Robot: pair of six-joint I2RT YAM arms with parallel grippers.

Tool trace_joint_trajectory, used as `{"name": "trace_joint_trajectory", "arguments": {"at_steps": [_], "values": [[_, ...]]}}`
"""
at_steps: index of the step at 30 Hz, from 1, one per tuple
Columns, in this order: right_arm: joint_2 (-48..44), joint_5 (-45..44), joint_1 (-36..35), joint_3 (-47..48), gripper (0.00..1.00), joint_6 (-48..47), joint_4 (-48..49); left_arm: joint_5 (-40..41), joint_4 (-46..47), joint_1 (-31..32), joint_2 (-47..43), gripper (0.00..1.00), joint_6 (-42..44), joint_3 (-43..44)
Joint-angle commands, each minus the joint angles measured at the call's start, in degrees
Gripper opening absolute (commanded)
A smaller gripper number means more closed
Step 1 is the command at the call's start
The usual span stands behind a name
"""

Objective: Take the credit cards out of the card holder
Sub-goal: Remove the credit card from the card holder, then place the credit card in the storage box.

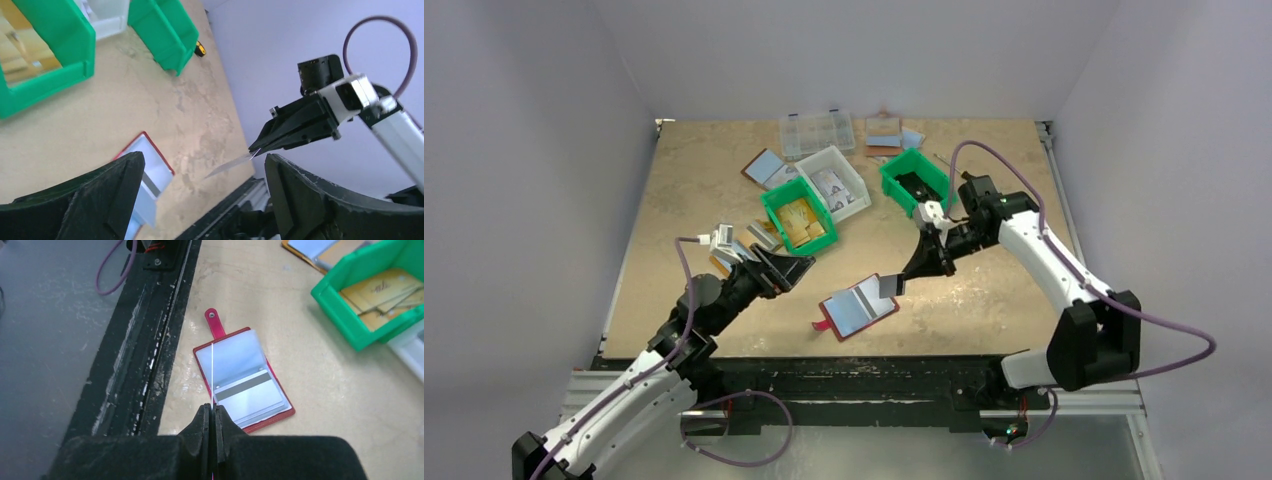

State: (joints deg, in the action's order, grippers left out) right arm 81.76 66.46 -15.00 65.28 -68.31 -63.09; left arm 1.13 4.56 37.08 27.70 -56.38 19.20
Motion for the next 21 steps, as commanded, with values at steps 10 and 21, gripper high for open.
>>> {"name": "trace_joint_trajectory", "arguments": {"at_steps": [10,21], "values": [[-15.36,-2.07,-0.11,-8.40,0.00,-15.17,11.09,3.86,7.91,10.24,18.69,0.95,-31.85,7.38],[-22.99,-5.73,0.05,-16.32,0.00,-6.32,22.92,0.76,7.77,12.64,34.19,0.91,-40.32,13.83]]}}
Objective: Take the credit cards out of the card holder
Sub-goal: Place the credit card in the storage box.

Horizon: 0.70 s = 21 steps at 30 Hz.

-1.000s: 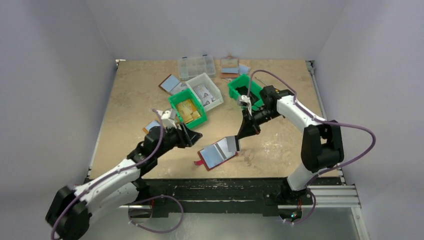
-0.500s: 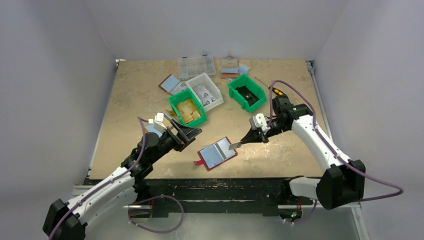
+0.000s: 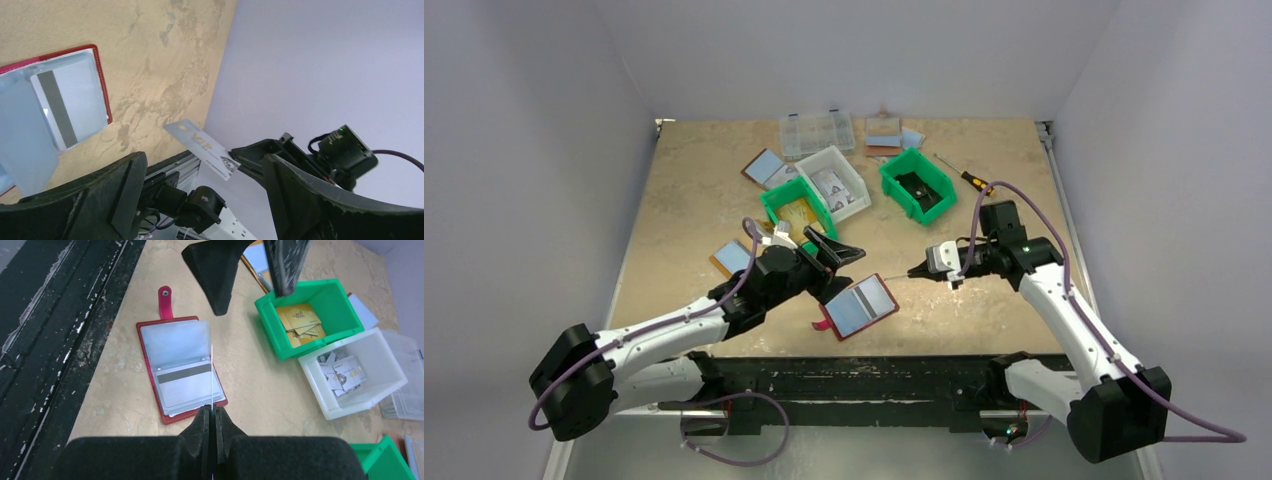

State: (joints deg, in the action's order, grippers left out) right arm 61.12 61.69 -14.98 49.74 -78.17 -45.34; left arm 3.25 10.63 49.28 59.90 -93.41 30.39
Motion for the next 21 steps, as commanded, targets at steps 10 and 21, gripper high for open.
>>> {"name": "trace_joint_trajectory", "arguments": {"at_steps": [10,21], "values": [[-5.87,1.53,1.27,-3.78,0.00,2.36,6.08,-0.70,8.46,2.51,4.23,0.92,-7.05,0.52],[-6.89,3.43,1.98,-4.75,0.00,-2.86,3.65,-0.76,14.99,4.21,8.89,0.91,-8.96,0.59]]}}
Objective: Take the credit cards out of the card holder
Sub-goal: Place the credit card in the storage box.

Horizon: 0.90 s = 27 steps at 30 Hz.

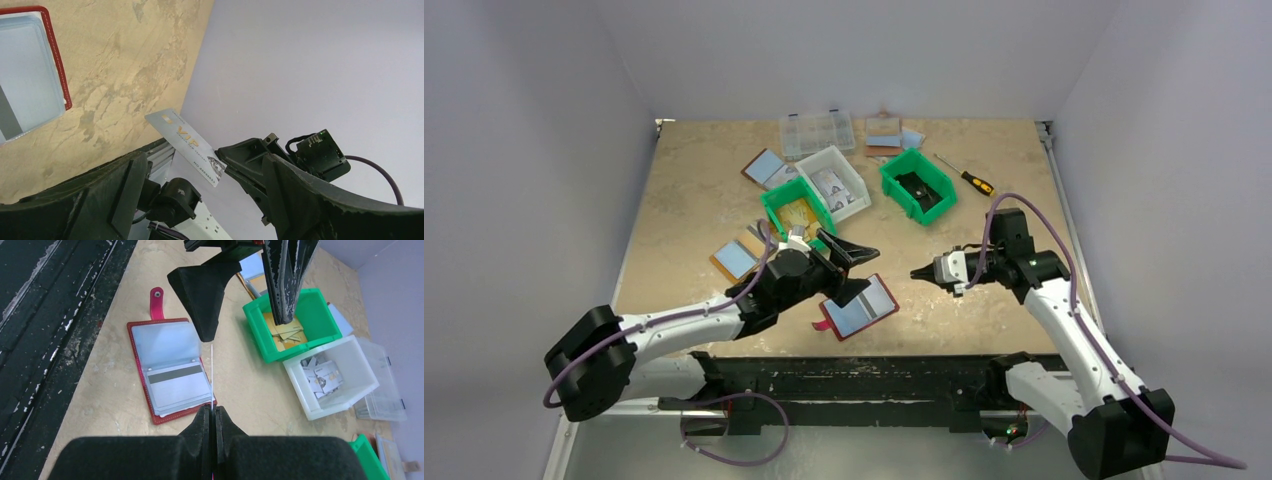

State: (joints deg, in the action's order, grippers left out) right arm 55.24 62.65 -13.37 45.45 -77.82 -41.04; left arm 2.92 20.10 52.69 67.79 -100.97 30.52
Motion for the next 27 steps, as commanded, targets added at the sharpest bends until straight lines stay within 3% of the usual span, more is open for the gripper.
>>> {"name": "trace_joint_trajectory", "arguments": {"at_steps": [1,15,27], "values": [[-1.01,2.54,0.36,-0.46,0.00,-3.52,-0.75,-0.42,6.06,0.97,1.41,0.91,-1.47,0.49],[-1.10,3.35,0.72,-1.06,0.00,-6.46,-1.74,0.13,13.66,4.46,9.11,0.84,-3.98,2.06],[-1.10,3.53,0.71,-1.76,0.00,-8.41,-2.41,1.39,17.70,6.20,13.26,0.65,-4.91,3.32]]}}
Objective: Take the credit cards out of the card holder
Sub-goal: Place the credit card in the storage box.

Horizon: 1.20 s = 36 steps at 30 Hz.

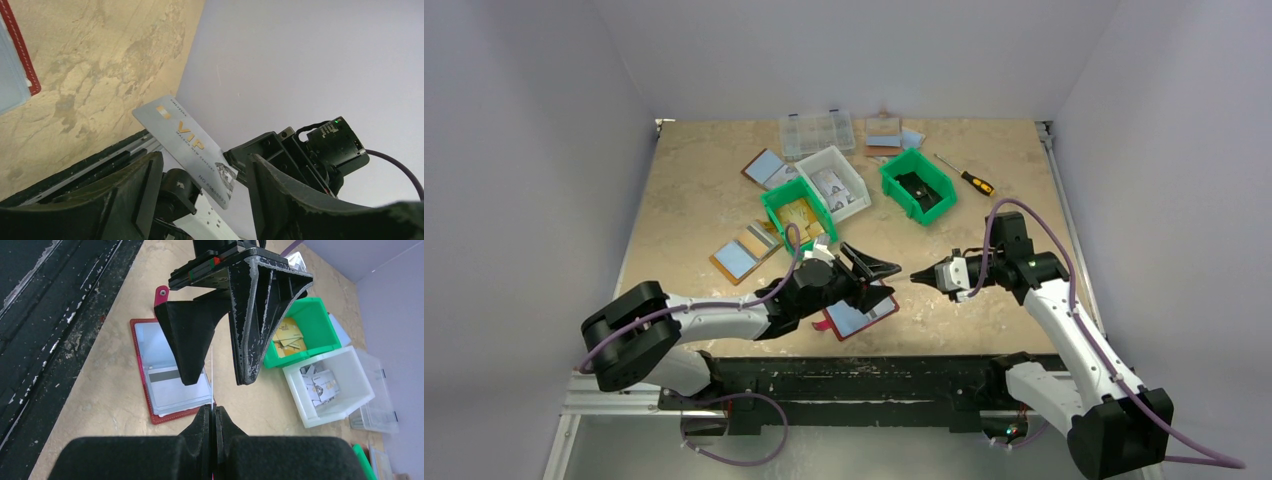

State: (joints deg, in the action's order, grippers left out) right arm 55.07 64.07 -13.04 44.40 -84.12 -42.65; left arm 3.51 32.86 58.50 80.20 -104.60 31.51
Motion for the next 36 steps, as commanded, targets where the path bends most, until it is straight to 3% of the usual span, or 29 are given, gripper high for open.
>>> {"name": "trace_joint_trajectory", "arguments": {"at_steps": [1,18,22,24,28,30,33,36], "values": [[-0.93,2.11,0.38,-0.79,0.00,-2.37,-0.89,0.86,5.16,0.45,0.99,0.62,-1.40,2.20],[-0.76,3.29,0.55,-1.15,0.00,-5.84,-3.06,1.85,6.60,0.47,1.21,0.18,-1.69,0.85],[-0.77,3.51,0.56,-1.25,0.01,-6.14,-3.14,1.81,6.72,0.47,1.27,0.02,-1.43,0.85],[-0.82,3.68,0.64,-1.40,0.12,-6.38,-3.29,1.77,6.90,0.47,1.29,0.00,-1.03,0.68],[-1.25,4.02,1.01,-1.60,0.58,-10.03,-6.10,3.06,7.20,0.47,0.68,0.00,1.07,-0.19],[-1.43,4.18,1.37,-1.29,0.73,-12.32,-8.29,5.41,5.50,0.39,-0.70,0.00,3.96,-1.01],[-1.51,5.10,2.78,-0.31,0.83,-12.14,-10.10,9.25,0.50,-0.46,-4.47,0.00,12.06,-1.72],[-1.42,5.29,4.03,1.12,0.86,-5.47,-8.60,11.30,-3.42,-2.37,-9.08,0.00,25.53,-2.36]]}}
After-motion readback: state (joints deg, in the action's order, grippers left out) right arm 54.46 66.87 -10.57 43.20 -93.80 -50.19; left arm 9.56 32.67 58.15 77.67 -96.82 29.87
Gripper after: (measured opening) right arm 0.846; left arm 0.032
